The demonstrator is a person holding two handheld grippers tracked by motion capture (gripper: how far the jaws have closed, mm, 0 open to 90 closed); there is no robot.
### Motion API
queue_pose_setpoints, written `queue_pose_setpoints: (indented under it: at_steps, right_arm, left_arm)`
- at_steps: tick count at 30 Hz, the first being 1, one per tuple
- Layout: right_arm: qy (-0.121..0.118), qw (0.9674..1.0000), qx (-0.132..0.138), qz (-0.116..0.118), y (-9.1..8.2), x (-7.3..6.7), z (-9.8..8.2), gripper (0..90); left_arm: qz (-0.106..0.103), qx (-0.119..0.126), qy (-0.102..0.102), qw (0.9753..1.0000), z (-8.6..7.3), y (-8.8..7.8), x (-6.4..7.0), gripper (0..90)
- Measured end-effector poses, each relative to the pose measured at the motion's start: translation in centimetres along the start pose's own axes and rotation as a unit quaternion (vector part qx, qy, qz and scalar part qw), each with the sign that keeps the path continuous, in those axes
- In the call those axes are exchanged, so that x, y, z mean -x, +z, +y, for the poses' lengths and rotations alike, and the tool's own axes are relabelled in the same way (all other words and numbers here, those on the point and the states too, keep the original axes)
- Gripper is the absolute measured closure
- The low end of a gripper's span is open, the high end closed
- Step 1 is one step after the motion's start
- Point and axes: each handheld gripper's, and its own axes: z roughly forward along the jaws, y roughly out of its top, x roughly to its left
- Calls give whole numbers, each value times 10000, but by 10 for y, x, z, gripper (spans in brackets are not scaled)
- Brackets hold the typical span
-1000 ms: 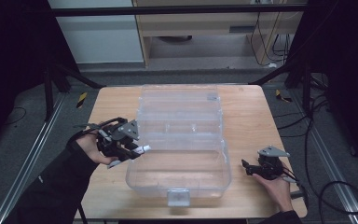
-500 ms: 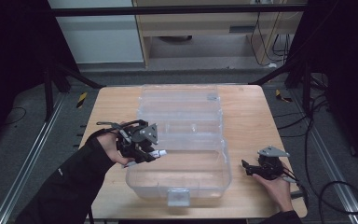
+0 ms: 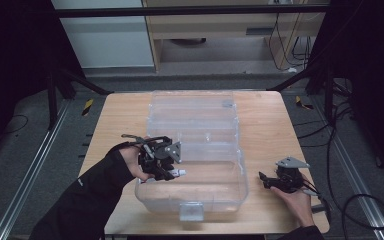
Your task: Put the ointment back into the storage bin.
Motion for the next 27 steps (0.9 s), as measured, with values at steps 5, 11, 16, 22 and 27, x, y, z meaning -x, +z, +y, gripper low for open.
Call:
queue_pose_setpoints:
  at_steps: [5, 11, 16, 22, 27]
  right_arm:
    - [-10, 10000, -26, 2, 0, 0, 0, 190]
    - [-36, 10000, -46, 26, 1, -1, -1, 189]
    - [-35, 10000, -85, 32, 2, -1, -1, 189]
    - [-47, 9999, -93, 50, 2, -2, -1, 188]
    - [-72, 9999, -81, 35, 3, -1, -1, 182]
  left_arm:
    - [-99, -41, 106, 9999, 0, 11, -1, 700]
    - [-185, -108, 194, 9996, -2, 23, -2, 699]
    - [-303, -139, 252, 9991, -4, 33, -5, 699]
    - [-350, -207, 261, 9988, -7, 42, -7, 699]
    - [-435, -269, 254, 9984, -10, 53, -7, 699]
